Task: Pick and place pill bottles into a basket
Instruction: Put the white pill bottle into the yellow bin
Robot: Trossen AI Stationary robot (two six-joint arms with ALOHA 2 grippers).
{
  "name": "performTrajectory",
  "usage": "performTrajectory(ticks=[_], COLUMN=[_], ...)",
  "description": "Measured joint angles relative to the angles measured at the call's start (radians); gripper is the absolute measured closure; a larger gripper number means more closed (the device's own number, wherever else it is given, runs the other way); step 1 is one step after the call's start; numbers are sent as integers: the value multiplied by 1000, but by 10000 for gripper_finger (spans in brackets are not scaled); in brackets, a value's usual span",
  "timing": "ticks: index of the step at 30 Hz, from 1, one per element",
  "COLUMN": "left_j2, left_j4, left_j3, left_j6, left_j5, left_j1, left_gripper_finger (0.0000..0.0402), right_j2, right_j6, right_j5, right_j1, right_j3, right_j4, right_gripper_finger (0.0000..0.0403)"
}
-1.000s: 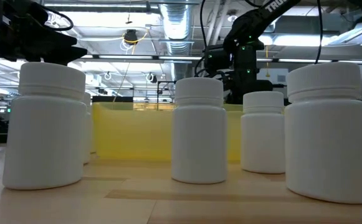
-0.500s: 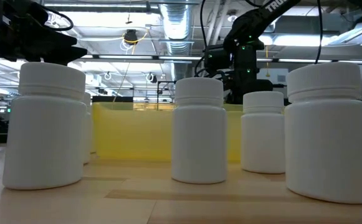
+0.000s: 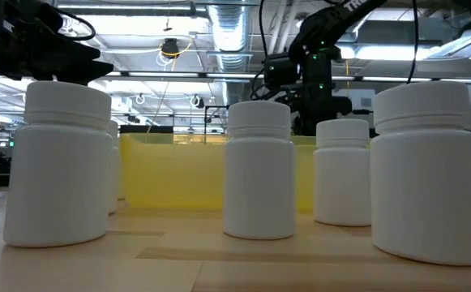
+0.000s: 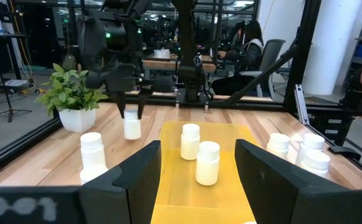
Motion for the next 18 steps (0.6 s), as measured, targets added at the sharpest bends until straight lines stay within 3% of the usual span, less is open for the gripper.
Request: performTrajectory(ticks=[18], left_j2=[0], left_j4=[0], left_j3=[0], left_j6=[0], left_j5=[0], left_j1=[0], left_gripper_finger=[208], right_j2=[0], right_j6=[78], right_j5=[8], right_j1=[45], right_j3=[301], right_j4=[-252], right_gripper_finger=[243])
